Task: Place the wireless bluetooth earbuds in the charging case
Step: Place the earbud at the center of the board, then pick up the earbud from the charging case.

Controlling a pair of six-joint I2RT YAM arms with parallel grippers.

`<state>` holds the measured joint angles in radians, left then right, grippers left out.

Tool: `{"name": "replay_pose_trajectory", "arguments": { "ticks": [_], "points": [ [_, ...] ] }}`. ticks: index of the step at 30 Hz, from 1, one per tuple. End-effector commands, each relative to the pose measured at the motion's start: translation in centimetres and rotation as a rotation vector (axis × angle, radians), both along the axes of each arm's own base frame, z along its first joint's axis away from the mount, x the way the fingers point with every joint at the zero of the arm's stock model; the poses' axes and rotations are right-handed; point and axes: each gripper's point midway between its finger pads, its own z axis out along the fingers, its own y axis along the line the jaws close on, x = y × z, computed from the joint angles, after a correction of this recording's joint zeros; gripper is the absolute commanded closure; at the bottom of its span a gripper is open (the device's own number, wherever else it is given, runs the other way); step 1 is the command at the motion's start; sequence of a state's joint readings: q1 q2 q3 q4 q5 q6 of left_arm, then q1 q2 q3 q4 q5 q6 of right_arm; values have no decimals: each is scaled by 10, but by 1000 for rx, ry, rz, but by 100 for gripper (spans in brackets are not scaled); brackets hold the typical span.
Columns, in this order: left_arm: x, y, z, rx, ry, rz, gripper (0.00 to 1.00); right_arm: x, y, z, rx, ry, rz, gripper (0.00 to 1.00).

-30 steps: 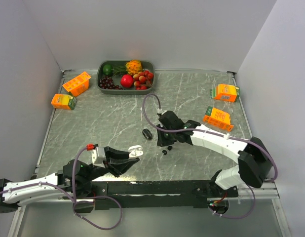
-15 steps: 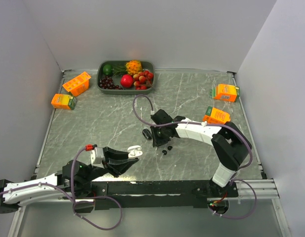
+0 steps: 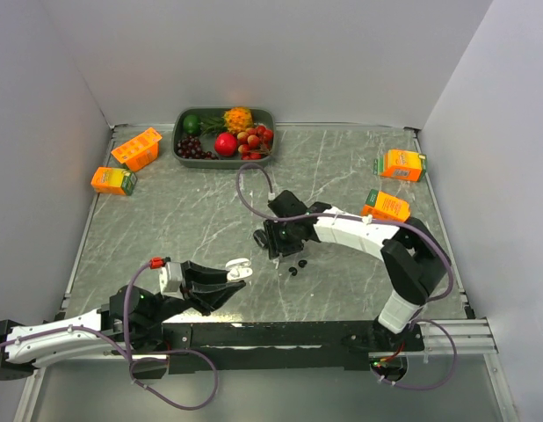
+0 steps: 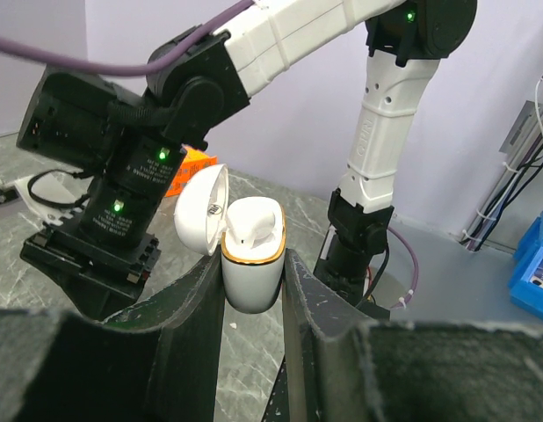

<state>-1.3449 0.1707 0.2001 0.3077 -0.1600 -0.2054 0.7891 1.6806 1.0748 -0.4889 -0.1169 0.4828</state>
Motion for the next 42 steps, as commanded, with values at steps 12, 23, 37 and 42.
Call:
{"name": "replay_pose_trajectory", "arguments": {
  "ticks": [12, 23, 37, 42],
  "points": [
    [5, 1, 18, -44, -1, 27, 99, -66, -12, 249, 434, -562, 107, 54],
    [20, -20, 0, 58, 4, 86, 99, -136, 11, 268, 493, -534, 330, 55],
    [10, -66, 7, 132, 55, -20, 99, -129, -7, 256, 371, -596, 376, 47],
    [9, -68, 3, 131, 67, -23, 99, -131, -15, 269, 426, -617, 352, 45]
  ]
}}
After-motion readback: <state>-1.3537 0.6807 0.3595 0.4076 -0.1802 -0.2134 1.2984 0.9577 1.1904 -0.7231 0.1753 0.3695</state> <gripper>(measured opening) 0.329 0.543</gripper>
